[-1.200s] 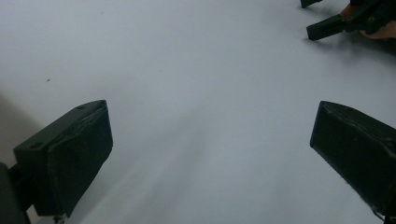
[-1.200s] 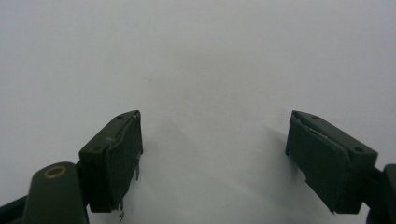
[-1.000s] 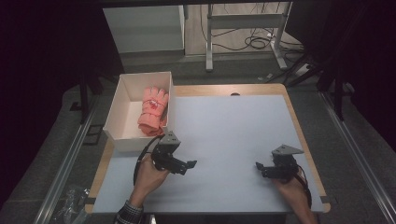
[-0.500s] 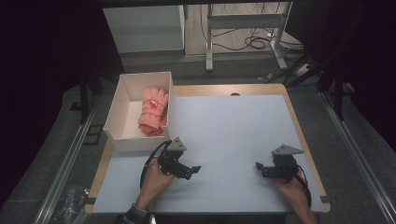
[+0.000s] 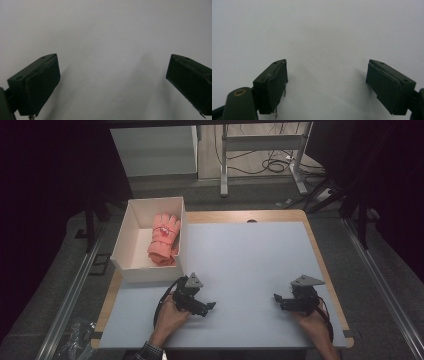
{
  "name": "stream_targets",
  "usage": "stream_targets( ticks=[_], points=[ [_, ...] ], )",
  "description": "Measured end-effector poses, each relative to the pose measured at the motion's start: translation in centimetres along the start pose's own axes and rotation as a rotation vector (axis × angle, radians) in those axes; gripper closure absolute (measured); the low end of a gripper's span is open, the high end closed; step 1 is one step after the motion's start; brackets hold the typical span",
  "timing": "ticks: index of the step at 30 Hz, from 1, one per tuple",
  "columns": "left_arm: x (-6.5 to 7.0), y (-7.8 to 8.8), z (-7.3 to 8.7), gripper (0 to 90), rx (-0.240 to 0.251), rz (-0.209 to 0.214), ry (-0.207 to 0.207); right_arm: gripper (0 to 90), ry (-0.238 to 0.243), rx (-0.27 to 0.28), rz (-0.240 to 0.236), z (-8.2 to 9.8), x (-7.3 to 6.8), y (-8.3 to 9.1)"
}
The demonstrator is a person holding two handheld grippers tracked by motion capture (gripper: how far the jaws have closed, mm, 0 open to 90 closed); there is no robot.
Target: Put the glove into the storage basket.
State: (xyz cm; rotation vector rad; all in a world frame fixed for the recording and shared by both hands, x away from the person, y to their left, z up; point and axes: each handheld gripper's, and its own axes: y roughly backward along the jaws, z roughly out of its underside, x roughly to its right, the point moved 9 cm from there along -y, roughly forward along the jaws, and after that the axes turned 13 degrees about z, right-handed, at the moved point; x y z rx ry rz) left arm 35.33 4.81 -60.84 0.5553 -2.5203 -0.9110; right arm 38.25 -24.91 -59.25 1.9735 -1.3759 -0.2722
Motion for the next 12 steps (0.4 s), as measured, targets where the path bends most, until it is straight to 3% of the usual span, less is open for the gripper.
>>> stream_targets(
  ticks=[3, 12],
  points=[
    [0.07, -0.40, 0.26, 0.0, -0.034, -0.033, -0.026, 18.0, 0.001, 0.001, -0.003, 0.00, -0.01, 0.01],
    [0.09, -0.43, 0.28, 0.0, -0.035, -0.036, -0.026, 17.8, 0.000, 0.000, -0.004, 0.03, 0.00, 0.00]
  ],
)
